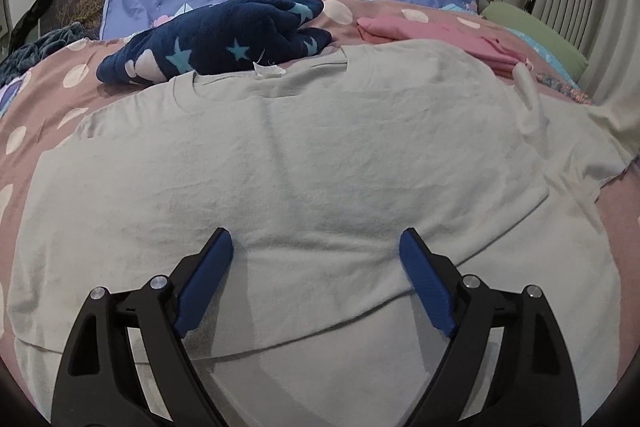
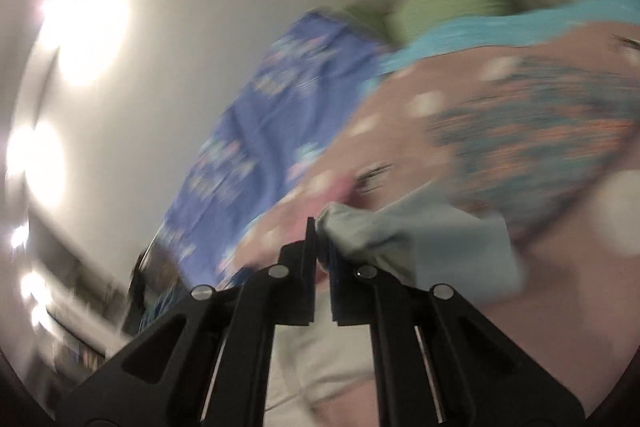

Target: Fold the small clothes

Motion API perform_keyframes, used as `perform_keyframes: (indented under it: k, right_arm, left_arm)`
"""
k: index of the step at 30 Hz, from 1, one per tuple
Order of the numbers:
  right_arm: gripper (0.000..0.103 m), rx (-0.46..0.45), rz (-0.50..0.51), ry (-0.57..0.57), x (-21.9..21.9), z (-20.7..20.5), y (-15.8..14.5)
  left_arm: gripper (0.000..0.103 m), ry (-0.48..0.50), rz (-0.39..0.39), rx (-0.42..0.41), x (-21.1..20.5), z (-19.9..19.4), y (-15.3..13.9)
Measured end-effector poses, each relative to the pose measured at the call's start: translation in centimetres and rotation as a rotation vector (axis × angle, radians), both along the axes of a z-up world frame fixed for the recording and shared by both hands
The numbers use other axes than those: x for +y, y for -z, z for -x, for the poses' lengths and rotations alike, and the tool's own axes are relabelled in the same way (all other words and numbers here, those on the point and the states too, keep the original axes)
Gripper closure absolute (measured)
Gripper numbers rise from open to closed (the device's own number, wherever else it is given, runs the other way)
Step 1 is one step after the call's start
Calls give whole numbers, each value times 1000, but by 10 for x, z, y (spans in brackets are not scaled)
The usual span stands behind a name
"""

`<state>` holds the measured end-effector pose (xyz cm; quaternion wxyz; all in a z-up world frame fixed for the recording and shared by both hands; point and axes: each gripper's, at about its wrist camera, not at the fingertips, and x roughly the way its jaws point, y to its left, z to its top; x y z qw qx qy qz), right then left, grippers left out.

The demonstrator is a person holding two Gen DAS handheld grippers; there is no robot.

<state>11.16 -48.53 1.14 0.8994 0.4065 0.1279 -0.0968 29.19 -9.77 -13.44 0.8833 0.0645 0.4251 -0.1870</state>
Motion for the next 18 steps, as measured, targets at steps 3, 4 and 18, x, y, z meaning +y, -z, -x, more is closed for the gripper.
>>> perform_keyframes:
  k: [3,4,18]
  right_arm:
    - [98,-17,49,-248,84,-66,-4]
    - [98,-5,66,-355,118,-88,2]
    - [78,341,166,-738,212,-117,139]
  left_arm:
    - [17,-1,59,6,8,-1,-2]
    - [17,-2,101,12,14,-2,-3]
    - [17,-16,461,76,53,-11,-3]
